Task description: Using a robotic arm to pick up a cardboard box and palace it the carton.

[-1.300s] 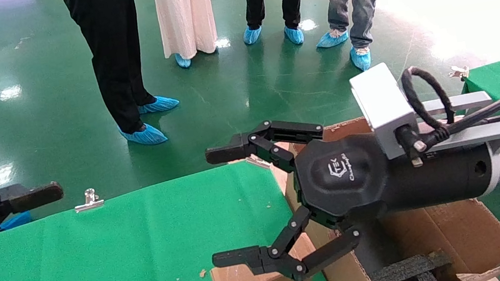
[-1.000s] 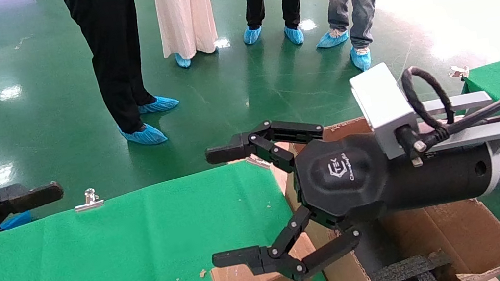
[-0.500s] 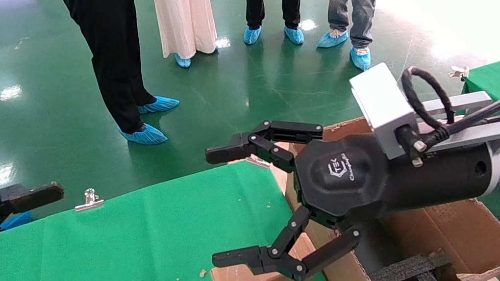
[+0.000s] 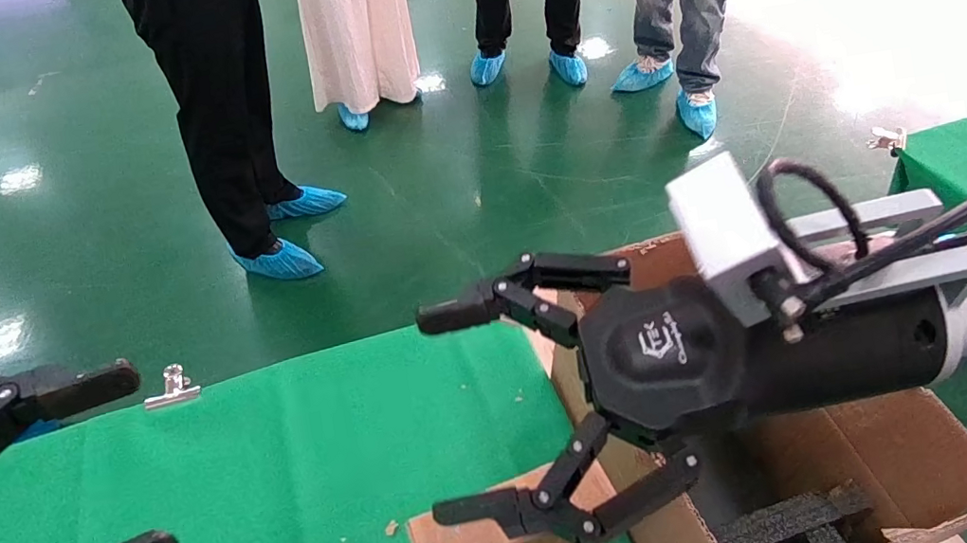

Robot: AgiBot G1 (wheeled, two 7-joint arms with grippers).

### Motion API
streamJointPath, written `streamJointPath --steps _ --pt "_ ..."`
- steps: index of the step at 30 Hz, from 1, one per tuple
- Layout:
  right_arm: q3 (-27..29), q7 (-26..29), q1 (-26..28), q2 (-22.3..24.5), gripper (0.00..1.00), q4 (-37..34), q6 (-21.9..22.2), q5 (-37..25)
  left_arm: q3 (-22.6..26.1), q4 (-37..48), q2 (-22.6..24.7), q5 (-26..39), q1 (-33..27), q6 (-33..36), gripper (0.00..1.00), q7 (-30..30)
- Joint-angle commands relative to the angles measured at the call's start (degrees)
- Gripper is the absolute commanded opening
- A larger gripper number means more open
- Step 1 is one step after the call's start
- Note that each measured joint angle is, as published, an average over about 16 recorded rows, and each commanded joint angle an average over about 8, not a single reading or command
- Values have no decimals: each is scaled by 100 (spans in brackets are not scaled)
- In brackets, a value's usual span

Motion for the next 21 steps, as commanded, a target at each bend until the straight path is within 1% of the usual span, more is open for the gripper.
streamJointPath --steps 1,5,9,15,21 --pt "-49 21 42 33 100 -19 -43 -113 0 0 0 0 0 0 0 0" --pt "-377 95 399 -47 100 -104 -214 -649 1 1 0 0 -1 0 0 1" --pt "-855 66 820 -210 100 -234 -334 -1218 1 1 0 -1 -1 0 0 1" --pt "-1764 -208 1448 -522 100 -603 -382 -1928 2 1 -1 -1 -1 0 0 1" --pt "-2654 -546 2086 -920 100 -1193 -383 -2434 3 1 -1 -2 -1 -1 0 2"
